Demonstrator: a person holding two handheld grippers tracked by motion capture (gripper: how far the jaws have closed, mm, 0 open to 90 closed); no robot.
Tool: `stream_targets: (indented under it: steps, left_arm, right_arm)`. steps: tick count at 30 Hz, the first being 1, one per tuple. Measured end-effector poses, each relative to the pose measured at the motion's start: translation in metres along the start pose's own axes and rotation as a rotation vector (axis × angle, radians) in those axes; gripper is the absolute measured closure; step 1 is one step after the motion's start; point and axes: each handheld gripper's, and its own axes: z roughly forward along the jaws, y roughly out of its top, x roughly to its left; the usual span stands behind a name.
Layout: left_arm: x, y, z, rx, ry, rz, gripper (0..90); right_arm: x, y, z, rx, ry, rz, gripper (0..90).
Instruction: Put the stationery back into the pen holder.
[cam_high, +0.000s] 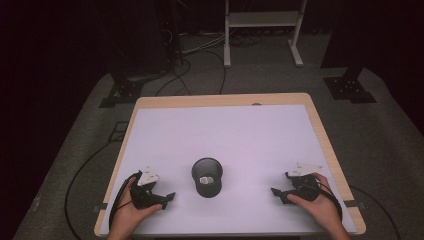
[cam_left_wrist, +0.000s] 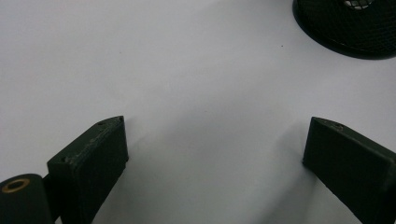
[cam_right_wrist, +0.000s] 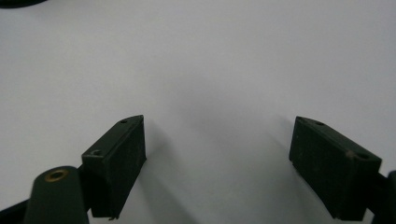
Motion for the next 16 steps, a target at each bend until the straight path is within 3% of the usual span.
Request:
stream_targets:
  steps: [16]
  left_arm:
    - [-0.0001,0.0000,-0.0001,0.000,0.000,0.000,5.8]
  right_arm:
    - [0.0007,-0.0043,0.0007,-0.028,-0.003,-0.020,16.1]
